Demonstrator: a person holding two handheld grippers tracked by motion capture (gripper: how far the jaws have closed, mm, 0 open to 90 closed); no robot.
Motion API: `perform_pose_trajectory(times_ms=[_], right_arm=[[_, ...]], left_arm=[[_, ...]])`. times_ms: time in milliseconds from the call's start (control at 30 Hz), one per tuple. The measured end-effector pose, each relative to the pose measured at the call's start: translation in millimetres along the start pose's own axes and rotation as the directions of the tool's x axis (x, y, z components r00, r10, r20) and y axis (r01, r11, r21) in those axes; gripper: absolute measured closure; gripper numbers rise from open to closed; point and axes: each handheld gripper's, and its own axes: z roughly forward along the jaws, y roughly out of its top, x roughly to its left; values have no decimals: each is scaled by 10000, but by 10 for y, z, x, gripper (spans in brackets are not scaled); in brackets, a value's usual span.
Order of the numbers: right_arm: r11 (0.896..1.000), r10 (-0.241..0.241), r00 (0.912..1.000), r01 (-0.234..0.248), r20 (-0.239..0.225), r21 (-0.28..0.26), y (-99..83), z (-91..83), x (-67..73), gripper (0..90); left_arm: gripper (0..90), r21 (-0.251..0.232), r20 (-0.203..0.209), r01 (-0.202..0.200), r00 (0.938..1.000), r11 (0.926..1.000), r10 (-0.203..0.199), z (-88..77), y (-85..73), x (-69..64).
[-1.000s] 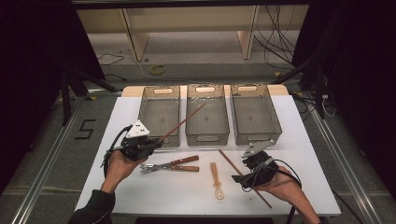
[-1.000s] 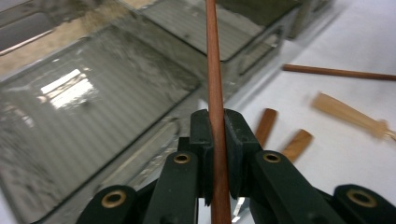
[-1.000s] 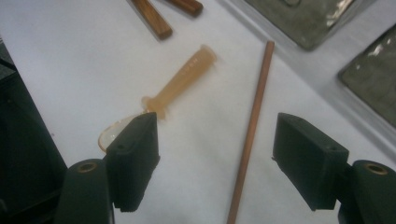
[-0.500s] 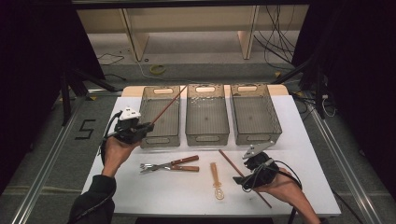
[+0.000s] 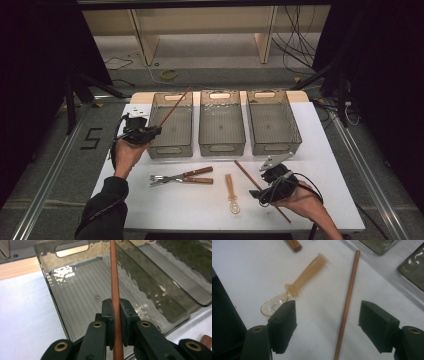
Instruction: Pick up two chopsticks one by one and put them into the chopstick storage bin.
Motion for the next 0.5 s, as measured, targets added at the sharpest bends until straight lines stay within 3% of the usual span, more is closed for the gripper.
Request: perform_pose_trajectory(times_ms=[500], right_arm=[[10000,-25,10000,25,-63,1,-9,3,-3,311]], left_arm=[[818,758,-298,836,9962,9936,-815,200,-41,125]])
